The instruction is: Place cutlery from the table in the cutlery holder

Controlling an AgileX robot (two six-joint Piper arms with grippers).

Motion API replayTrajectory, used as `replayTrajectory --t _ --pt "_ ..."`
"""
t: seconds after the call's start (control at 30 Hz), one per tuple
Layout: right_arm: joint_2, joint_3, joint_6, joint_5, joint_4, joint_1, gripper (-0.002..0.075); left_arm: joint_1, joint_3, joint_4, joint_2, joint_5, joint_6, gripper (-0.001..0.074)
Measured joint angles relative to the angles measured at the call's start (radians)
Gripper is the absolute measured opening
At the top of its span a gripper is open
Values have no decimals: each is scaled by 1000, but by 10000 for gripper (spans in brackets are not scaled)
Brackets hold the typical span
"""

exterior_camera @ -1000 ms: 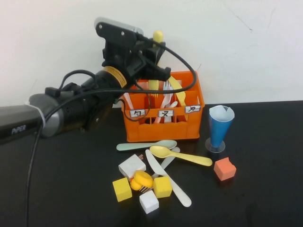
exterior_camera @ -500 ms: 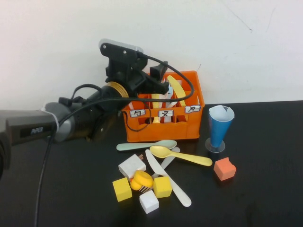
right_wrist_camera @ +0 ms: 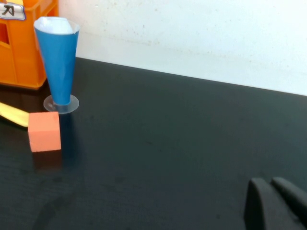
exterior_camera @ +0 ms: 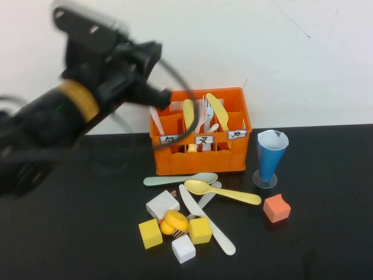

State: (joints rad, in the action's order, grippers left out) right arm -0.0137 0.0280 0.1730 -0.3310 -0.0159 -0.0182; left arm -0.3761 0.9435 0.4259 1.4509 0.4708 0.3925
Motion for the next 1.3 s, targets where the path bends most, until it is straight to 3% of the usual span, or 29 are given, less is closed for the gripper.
replayTrajectory --t 0.33,0.43,0.6,0.77,0.87,1.07,1.3 --pt "0 0 0 0 0 0 -3 0 -411 8 -441 -118 42 0" --pt "0 0 0 0 0 0 -3 0 -491 -85 -559 -252 52 0" --pt "0 0 0 0 0 0 -3 0 -536 -193 -785 -644 58 0" --pt "0 0 0 0 0 0 -3 0 -550 -173 -1005 -928 120 0" --pt "0 0 0 0 0 0 -3 4 -581 -116 -1123 -989 167 0" --pt "0 0 0 0 0 0 -3 123 -685 -139 -1351 -1054 160 0" --pt "0 0 -2 0 0 0 -3 293 -830 -310 -1460 -964 -120 0"
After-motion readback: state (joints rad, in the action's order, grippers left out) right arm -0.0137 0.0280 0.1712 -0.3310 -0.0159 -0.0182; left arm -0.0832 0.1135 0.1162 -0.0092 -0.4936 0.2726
